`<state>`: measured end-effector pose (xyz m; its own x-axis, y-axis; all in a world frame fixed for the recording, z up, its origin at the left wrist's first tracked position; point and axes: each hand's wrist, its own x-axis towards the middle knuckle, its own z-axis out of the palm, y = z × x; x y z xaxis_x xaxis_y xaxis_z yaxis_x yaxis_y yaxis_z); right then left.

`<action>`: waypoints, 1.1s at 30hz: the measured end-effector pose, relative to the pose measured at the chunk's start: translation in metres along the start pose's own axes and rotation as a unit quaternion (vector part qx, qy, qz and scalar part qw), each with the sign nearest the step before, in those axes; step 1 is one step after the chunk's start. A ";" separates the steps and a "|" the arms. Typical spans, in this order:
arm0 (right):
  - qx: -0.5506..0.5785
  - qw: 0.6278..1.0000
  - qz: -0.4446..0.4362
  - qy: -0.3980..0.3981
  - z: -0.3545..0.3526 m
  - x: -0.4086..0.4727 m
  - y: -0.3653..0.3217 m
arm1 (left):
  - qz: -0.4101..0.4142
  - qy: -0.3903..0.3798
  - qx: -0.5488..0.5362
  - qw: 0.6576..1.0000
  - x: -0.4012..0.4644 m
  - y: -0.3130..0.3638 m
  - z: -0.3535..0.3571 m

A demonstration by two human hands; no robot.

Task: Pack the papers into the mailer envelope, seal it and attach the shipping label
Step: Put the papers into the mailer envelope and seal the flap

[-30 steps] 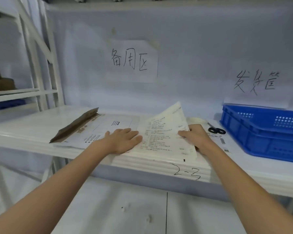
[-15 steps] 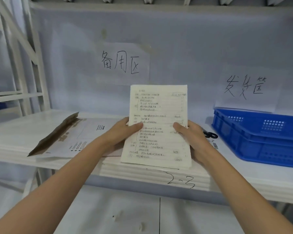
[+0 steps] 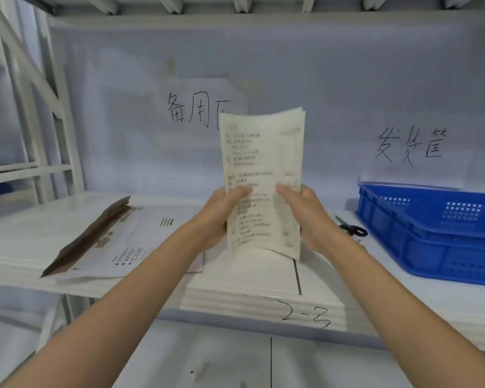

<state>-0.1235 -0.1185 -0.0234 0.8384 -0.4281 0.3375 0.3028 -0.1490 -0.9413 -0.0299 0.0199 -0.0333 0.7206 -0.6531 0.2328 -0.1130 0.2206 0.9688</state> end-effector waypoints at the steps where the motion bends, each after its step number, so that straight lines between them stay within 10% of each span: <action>1: -0.010 1.000 0.020 0.000 0.001 -0.001 0.008 | -0.028 -0.003 -0.004 1.000 -0.001 -0.011 -0.001; 16: -0.054 0.997 0.034 0.050 -0.026 0.005 0.010 | -0.061 -0.055 0.111 0.990 -0.012 -0.025 -0.036; 18: -0.045 0.996 0.029 0.073 -0.037 0.008 0.010 | -0.069 0.035 0.345 0.936 -0.005 -0.029 -0.052; 20: -0.039 0.994 0.035 0.092 -0.045 0.008 0.011 | -0.100 0.086 0.583 0.802 0.000 -0.037 -0.058; 22: -0.037 0.992 0.051 0.106 -0.052 0.009 0.014 | -0.142 0.062 0.625 0.765 -0.002 -0.043 -0.056; 28: 0.039 0.982 0.078 0.168 -0.076 0.011 0.014 | -0.138 -0.086 0.416 0.895 -0.018 -0.032 -0.070; 33: 0.080 0.978 0.092 0.171 -0.091 0.010 0.016 | -0.063 -0.054 0.377 0.922 -0.014 -0.019 -0.085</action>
<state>-0.1511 -0.2063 -0.0352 0.6926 -0.7121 0.1151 0.2517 0.0890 -0.9637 0.0206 0.0864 -0.0622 0.6932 -0.7160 0.0831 -0.5065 -0.4018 0.7629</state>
